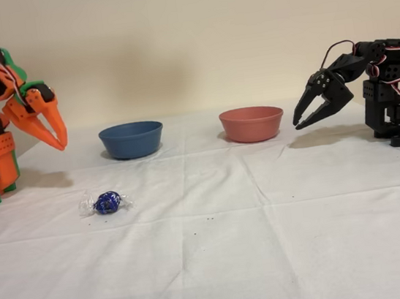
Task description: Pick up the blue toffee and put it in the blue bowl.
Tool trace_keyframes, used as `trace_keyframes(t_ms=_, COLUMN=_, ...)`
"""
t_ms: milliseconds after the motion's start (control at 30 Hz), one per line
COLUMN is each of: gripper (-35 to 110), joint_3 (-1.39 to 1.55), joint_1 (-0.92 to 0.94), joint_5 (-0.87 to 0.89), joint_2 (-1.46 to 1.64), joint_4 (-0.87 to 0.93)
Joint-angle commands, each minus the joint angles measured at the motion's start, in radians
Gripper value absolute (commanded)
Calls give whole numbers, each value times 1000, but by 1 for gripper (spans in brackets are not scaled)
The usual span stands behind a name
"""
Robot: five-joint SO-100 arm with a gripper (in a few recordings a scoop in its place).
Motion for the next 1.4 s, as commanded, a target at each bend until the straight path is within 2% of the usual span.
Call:
trace_keyframes(t_ms=0, gripper=0, joint_3=-143, joint_1=94, joint_5=-133, joint_2=-112, joint_4=35)
trace_keyframes(t_ms=233, gripper=0, joint_3=-238, joint_1=173, joint_5=-84, joint_2=-279, joint_4=-2)
trace_keyframes(t_ms=533, gripper=0, joint_3=-285, joint_1=227, joint_5=67, joint_2=-436, joint_4=-118)
trace_keyframes(t_ms=1067, gripper=6, joint_3=-347, joint_1=179, joint_5=256, joint_2=-681, joint_4=-299)
trace_keyframes(t_ms=1367, gripper=20, joint_3=-428, joint_1=175, joint_5=291, joint_2=-795, joint_4=-316)
